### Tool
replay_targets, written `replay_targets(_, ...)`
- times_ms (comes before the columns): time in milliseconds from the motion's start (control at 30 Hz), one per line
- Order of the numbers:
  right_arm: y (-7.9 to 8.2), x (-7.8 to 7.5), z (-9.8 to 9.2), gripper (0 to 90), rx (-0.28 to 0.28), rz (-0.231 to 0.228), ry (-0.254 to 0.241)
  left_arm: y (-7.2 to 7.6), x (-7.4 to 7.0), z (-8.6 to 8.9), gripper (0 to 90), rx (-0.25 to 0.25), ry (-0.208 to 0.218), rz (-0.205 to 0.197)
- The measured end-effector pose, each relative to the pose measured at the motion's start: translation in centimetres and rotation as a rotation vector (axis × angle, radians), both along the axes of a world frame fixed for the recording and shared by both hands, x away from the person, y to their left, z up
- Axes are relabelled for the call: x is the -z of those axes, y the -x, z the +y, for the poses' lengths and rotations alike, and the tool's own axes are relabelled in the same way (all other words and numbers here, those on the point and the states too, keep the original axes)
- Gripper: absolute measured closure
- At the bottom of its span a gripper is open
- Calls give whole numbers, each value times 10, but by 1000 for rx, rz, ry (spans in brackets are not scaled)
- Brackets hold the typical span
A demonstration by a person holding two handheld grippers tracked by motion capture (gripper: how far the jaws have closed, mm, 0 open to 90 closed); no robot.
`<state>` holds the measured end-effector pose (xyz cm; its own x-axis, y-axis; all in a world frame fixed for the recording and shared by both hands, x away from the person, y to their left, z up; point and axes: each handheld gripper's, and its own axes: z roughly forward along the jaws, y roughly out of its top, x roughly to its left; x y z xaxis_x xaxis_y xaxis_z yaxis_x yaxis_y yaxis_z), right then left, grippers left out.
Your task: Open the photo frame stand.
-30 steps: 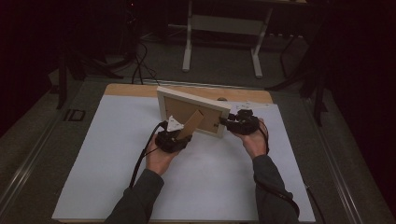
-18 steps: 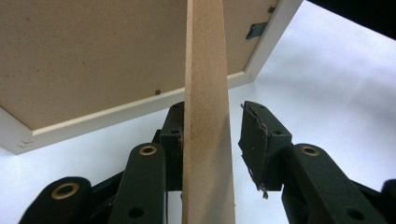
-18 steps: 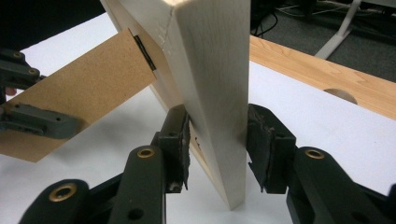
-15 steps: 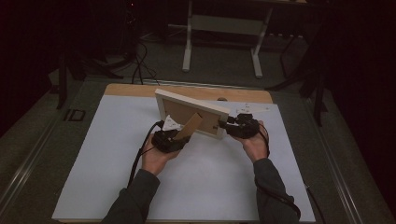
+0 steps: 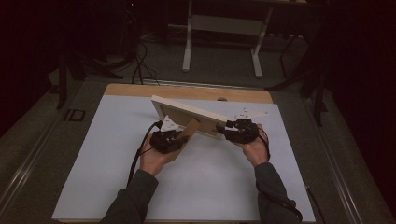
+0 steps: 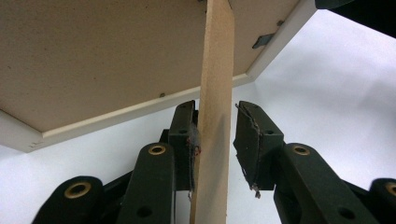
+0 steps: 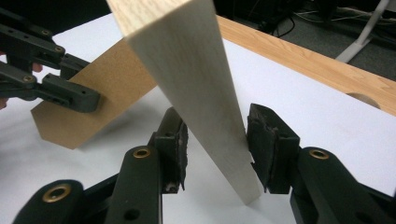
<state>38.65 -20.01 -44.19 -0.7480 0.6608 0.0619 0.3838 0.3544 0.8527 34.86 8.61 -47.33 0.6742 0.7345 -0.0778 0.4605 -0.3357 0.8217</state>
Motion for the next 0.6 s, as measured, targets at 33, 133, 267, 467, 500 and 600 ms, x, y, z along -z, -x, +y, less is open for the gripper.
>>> replay_targets(33, 1, 0, 0, 573, -4, -1, 2, 1, 1, 0, 693, 2, 1, 4)
replay_targets(133, 2, 1, 1, 569, -13, -5, 8, 3, 3, 0, 693, 7, -1, 7)
replay_targets(267, 5, 2, 2, 564, -26, -11, 19, 3, 6, 1, 693, 10, -6, 15)
replay_targets(467, 8, 2, 3, 559, -35, -17, 28, 4, 8, 2, 688, 11, 1, 24)
replay_targets(500, 8, 3, 3, 557, -35, -16, 26, 4, 7, 2, 687, 12, 1, 23)
replay_targets(600, 7, 3, 2, 554, -36, -14, 24, 4, 7, 3, 681, 18, 5, 24)
